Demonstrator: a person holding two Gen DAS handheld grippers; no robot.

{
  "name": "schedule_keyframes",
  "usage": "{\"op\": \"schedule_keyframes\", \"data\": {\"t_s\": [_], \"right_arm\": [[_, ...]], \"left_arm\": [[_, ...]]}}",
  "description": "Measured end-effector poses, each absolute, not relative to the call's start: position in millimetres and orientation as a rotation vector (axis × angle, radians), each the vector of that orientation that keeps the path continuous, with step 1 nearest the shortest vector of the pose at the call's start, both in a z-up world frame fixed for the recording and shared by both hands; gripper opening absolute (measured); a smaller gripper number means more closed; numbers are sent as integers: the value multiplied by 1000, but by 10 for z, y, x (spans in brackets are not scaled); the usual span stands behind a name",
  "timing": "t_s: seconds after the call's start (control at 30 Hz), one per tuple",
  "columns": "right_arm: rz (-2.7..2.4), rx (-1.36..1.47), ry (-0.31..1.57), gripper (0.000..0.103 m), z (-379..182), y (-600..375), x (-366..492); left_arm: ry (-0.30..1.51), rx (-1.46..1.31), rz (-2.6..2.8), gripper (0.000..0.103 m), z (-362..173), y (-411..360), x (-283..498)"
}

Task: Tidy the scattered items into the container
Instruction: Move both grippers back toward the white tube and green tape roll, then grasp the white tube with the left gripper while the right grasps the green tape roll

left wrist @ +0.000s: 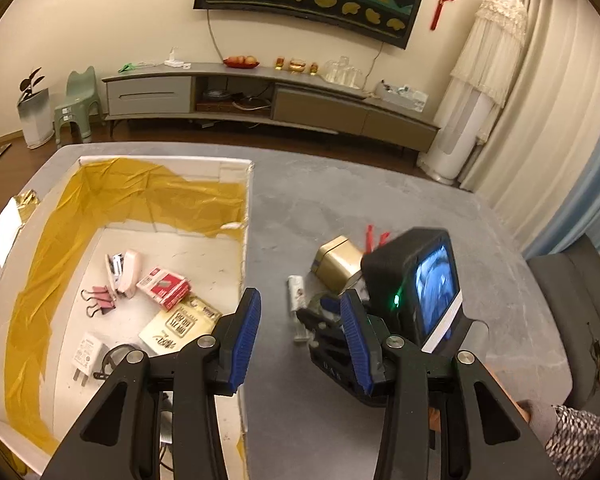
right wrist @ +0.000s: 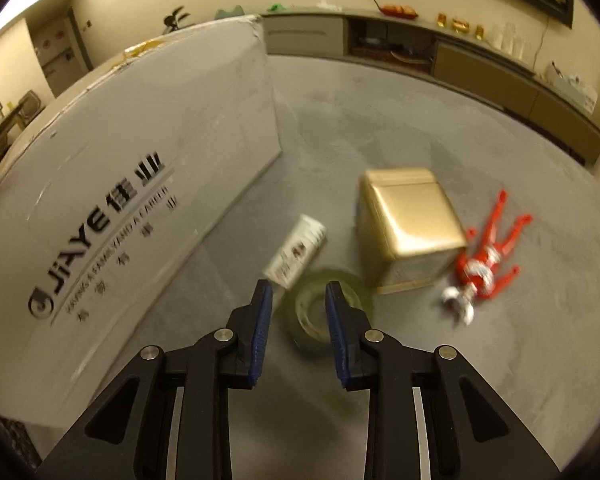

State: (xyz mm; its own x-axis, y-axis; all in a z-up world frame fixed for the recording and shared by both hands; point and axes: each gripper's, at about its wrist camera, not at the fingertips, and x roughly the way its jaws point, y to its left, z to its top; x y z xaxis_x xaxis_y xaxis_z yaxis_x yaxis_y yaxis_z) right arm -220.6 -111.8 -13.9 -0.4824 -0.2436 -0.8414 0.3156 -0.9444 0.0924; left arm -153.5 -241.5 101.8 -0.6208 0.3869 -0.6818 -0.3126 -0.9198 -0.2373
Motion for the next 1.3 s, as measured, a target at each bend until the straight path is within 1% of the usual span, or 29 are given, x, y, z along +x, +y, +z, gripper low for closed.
{"op": "schedule_keyframes", "data": {"t_s": [0.03, 0.13, 0.23, 0.33, 0.4, 0.43, 0.53, 0.63, 0.77, 0.8, 0.83, 0.9, 1.03, 1.1, 1.13, 1.17, 1.2, 1.27, 1.3], "right_arm": [[-2438, 1407, 93, 19, -164, -1037, -2138], [-2427, 1418, 154, 19, -197, -870, -1859], [-2414, 1384, 41, 19, -160, -653, -1752], [-2459, 1361, 77, 21, -132, -513, -1753], [-2457, 1344, 45, 27, -82, -438, -1793], [-2456, 1323, 23, 28, -32, -428, -1813], [-2419, 1284, -36, 31, 61, -519, -1929], [-2365, 1290, -83, 31, 36, -747, -2108], [-2372, 1341, 26, 31, -165, -1136, -2364], [-2368, 1365, 46, 25, -238, -1179, -2404], [-2366, 1366, 74, 11, -260, -1208, -2396], [-2364, 1366, 160, 11, -259, -1238, -2272], [-2278, 1418, 129, 11, -241, -1118, -1787], [-2221, 1426, 85, 13, -204, -1081, -1564], [-2218, 1412, 69, 17, -158, -1043, -1495], [-2248, 1388, 53, 35, -95, -944, -1427], [-2300, 1366, 44, 47, -36, -815, -1369], [-2391, 1346, 34, 47, 32, -593, -1352], [-2426, 1349, 31, 47, 38, -497, -1393]], "left_arm": [[-133, -1082, 2519, 43, 1032, -2399, -1533], [-124, -1081, 2501, 43, 1017, -2312, -1538], [-92, -1103, 2495, 43, 955, -2189, -1554], [-99, -1122, 2513, 44, 912, -2139, -1589], [-112, -1129, 2525, 44, 910, -2137, -1611], [-123, -1123, 2539, 44, 923, -2150, -1620], [-203, -1098, 2595, 44, 982, -2259, -1654], [-302, -1077, 2610, 44, 1045, -2388, -1685], [-283, -1070, 2599, 44, 1070, -2400, -1665], [-275, -1076, 2594, 44, 1066, -2398, -1659], [-271, -1079, 2588, 44, 1067, -2399, -1648], [-273, -1074, 2576, 44, 1084, -2409, -1631], [-303, -1051, 2556, 44, 1139, -2441, -1598], [-309, -1056, 2533, 44, 1132, -2418, -1574], [-302, -1066, 2518, 44, 1116, -2390, -1560], [-290, -1080, 2505, 44, 1096, -2356, -1540], [-279, -1092, 2493, 44, 1078, -2326, -1517], [-256, -1111, 2470, 44, 1039, -2261, -1449], [-241, -1120, 2463, 46, 1017, -2228, -1411]]}}
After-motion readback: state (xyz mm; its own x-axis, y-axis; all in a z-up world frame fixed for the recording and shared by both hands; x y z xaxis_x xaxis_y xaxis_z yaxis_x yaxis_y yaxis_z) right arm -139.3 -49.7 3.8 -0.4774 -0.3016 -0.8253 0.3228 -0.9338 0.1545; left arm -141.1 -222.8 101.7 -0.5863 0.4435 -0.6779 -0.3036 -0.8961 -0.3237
